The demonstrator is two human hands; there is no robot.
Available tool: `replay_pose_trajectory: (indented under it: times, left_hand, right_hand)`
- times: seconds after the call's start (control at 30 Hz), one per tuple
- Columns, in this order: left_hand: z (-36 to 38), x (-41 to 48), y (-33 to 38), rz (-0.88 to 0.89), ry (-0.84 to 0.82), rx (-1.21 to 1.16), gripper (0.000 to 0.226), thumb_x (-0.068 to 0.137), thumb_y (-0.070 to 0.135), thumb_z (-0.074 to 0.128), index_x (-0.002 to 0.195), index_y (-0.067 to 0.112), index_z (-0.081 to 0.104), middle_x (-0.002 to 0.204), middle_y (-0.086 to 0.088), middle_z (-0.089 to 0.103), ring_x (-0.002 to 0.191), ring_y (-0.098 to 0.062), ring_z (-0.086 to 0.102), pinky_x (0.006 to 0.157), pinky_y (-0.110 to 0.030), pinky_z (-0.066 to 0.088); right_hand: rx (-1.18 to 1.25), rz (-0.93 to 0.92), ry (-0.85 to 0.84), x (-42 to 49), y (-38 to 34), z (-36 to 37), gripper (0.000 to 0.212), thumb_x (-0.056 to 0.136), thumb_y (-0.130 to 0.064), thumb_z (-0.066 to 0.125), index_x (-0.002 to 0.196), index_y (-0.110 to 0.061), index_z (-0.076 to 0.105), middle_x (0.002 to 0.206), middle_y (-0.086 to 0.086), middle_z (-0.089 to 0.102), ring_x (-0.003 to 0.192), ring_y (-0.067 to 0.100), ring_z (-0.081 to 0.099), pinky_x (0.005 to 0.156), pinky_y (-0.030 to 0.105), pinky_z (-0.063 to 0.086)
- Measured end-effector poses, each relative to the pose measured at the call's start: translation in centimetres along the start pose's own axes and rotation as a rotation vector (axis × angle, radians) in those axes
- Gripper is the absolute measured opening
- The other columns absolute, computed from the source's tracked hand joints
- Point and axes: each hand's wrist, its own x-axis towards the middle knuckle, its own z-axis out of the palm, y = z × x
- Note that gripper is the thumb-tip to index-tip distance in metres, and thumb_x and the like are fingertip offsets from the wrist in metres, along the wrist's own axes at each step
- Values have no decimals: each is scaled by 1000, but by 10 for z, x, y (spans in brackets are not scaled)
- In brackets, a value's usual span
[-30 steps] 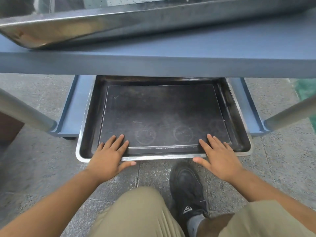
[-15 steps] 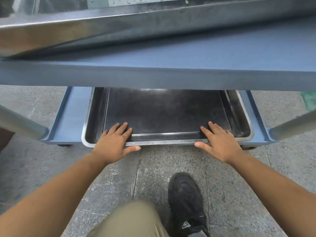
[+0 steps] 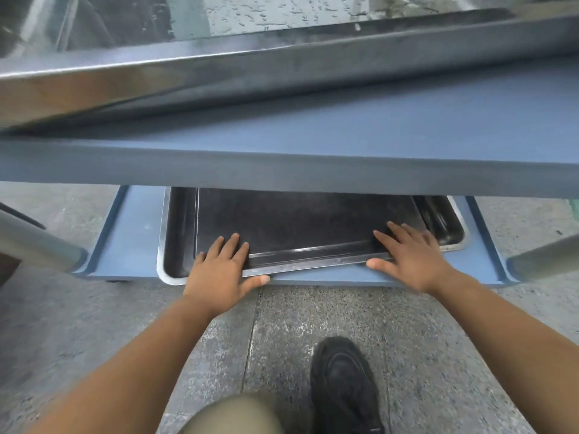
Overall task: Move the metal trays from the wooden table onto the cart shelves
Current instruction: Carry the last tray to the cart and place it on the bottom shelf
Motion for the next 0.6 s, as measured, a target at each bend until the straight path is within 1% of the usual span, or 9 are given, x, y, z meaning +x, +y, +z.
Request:
replay_pose_trajectory:
  times: [0.1, 0.2, 0.33, 0.4, 0.47, 0.53, 0.6]
  left_hand:
    - [0, 2, 9, -34, -1, -14, 106, 72, 89, 4, 155, 25, 19, 164, 0, 9, 151, -27, 8, 116, -52, 22]
    - [-2, 6, 16, -59, -8, -36, 108, 70, 89, 2, 155, 24, 18, 165, -1, 7, 151, -28, 7, 116, -53, 22]
    - [-3, 10, 27, -111, -8, -71, 110, 69, 88, 1, 155, 23, 18, 165, -2, 7, 151, -28, 6, 115, -55, 25]
    - [-4, 12, 33, -133, -20, -91, 111, 67, 88, 0, 155, 21, 17, 165, -2, 7, 151, -28, 6, 115, -56, 25]
    - [-7, 14, 37, -149, -39, -104, 111, 68, 88, 3, 155, 21, 16, 165, -2, 5, 151, -29, 4, 115, -57, 25]
    - [-8, 15, 39, -166, -51, -109, 109, 70, 88, 6, 155, 21, 15, 165, -2, 4, 151, -29, 4, 115, -58, 25]
    - [-9, 16, 40, -175, -62, -107, 110, 69, 89, 6, 155, 21, 13, 165, -1, 2, 151, -28, 3, 115, -59, 25]
  right_hand:
    - [63, 43, 14, 6, 5, -1, 107, 62, -94, 4, 152, -40, 20, 164, -3, 12, 150, 25, 6, 119, 52, 2]
    - [87, 101, 38, 13, 8, -2, 111, 60, -96, 6, 151, -37, 27, 162, -1, 19, 150, 27, 7, 118, 53, -2]
    - [111, 204, 85, 20, 11, -6, 118, 57, -100, 10, 146, -29, 39, 155, 5, 33, 148, 28, 15, 119, 58, 2]
    - [163, 247, 105, 25, 13, -9, 122, 53, -101, 15, 146, -26, 38, 157, 6, 29, 149, 27, 10, 118, 58, 5]
    - [206, 272, 98, 28, 12, -11, 128, 50, -101, 18, 150, -24, 31, 162, 6, 16, 151, 26, 0, 119, 57, 3]
    - [236, 306, 90, 29, 11, -12, 131, 48, -100, 23, 153, -22, 26, 164, 7, 6, 151, 27, -6, 119, 57, 3]
    - [254, 315, 101, 29, 11, -12, 131, 49, -100, 26, 153, -21, 26, 164, 7, 6, 151, 28, -6, 118, 58, 5]
